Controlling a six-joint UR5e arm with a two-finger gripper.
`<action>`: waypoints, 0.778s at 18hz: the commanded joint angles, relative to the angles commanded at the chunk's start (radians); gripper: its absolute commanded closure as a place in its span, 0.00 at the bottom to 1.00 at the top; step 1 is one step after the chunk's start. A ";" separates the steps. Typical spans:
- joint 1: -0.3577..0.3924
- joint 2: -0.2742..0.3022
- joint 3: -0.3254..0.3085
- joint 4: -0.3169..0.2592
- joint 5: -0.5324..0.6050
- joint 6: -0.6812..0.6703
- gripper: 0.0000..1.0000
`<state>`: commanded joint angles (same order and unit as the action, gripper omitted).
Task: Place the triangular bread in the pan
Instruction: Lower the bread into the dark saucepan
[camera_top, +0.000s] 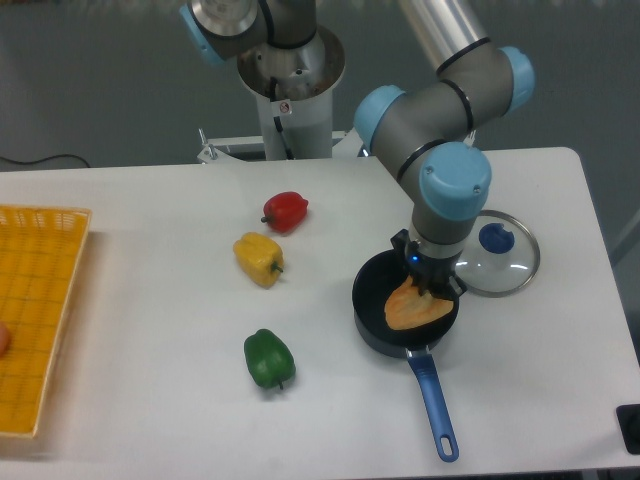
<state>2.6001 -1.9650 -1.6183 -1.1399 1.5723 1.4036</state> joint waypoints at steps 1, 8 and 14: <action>0.002 0.000 -0.003 0.006 0.002 0.000 0.81; 0.002 0.000 -0.005 0.008 0.000 0.002 0.78; 0.005 -0.005 0.020 0.008 0.000 0.000 0.77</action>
<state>2.6047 -1.9696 -1.5985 -1.1321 1.5723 1.4036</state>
